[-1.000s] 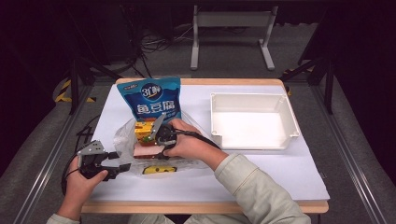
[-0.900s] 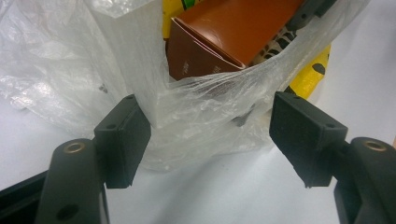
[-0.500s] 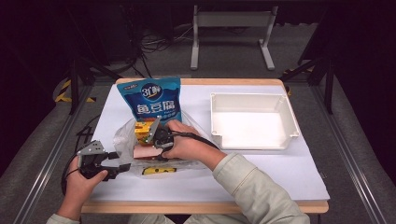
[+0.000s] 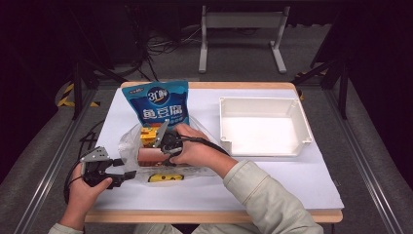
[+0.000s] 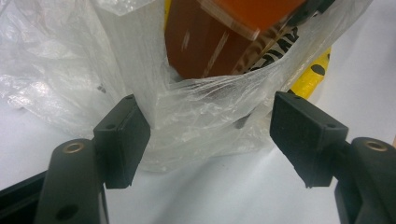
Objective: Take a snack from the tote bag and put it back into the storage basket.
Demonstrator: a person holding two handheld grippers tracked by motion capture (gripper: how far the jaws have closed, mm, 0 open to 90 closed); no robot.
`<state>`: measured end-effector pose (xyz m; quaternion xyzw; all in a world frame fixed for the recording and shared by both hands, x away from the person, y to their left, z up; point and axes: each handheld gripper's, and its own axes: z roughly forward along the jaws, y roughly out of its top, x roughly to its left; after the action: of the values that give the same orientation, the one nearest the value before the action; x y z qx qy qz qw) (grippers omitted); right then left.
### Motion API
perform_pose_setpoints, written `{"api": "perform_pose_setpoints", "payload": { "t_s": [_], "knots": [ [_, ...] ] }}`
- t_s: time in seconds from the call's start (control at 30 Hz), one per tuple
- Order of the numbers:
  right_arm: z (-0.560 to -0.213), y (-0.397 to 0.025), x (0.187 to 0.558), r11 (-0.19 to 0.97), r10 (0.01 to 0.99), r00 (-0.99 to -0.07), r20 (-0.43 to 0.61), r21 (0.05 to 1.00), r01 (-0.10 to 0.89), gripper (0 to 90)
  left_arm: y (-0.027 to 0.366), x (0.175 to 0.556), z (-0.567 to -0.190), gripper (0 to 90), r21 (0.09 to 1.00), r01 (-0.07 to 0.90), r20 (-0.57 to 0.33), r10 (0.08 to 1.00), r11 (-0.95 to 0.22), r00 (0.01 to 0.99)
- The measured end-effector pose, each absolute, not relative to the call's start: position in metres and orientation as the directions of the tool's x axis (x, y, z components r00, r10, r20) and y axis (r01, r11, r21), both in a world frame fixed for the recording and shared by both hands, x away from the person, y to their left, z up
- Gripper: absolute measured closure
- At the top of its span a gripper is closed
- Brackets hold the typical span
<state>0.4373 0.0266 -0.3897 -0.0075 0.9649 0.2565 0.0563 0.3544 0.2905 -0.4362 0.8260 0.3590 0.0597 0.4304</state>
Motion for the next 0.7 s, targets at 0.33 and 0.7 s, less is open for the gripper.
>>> {"api": "perform_pose_setpoints", "payload": {
  "t_s": [0.33,0.7],
  "knots": [
    [-0.363,0.019,0.432,0.8,0.031,-0.995,-0.094,0.599,-0.031,42.8,0.29,0.355,-0.436,26.7,0.761,0.535,-0.205,0.648,-0.366,0.734],
    [-0.332,0.017,0.425,0.74,0.031,-0.995,-0.095,0.672,-0.041,42.8,0.291,0.355,-0.434,21.0,0.771,0.527,-0.201,0.65,-0.356,0.733]
  ]
}}
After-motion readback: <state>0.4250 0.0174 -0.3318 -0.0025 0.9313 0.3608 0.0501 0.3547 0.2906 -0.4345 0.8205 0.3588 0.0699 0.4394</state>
